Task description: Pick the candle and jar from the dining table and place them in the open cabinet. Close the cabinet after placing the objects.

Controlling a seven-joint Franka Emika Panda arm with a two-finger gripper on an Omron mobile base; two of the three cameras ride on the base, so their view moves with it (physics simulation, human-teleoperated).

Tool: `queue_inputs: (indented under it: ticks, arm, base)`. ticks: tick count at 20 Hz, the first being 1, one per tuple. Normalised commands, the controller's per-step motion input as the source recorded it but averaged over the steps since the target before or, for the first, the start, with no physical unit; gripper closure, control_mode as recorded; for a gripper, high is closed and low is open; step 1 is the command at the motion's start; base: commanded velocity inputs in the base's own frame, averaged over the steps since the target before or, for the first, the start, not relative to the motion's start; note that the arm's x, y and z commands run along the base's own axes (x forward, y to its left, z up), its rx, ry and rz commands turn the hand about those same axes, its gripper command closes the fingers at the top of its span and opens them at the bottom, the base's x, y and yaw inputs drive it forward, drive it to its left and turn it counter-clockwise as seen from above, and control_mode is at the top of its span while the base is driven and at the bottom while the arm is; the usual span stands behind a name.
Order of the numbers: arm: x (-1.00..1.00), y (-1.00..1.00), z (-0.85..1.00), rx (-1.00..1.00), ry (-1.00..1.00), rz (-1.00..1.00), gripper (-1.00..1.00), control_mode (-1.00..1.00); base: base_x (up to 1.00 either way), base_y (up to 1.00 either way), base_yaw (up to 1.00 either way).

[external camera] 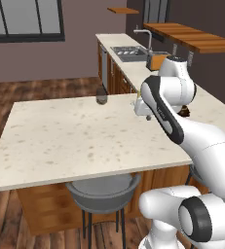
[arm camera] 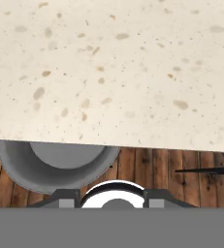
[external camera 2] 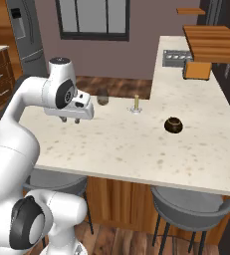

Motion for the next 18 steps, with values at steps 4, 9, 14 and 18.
queue_inputs:
  ticks: [4,9,14,18]
  arm:
    - [0.00,0.00,0.00,0.00,0.00,0.00,-1.00,1.00]
    - [0.00,0.00,0.00,0.00,0.00,0.00,-1.00,1.00]
    - [0.00,0.00,0.00,0.00,0.00,0.00,-1.00,1.00]
    - [0.00,0.00,0.00,0.00,0.00,0.00,-1.00,1.00]
  base:
    - [-0.04,0.00,0.00]
    - [-0.34,0.00,0.00]
    - [-0.58,0.02,0.00]
    - [-0.63,0.05,0.00]
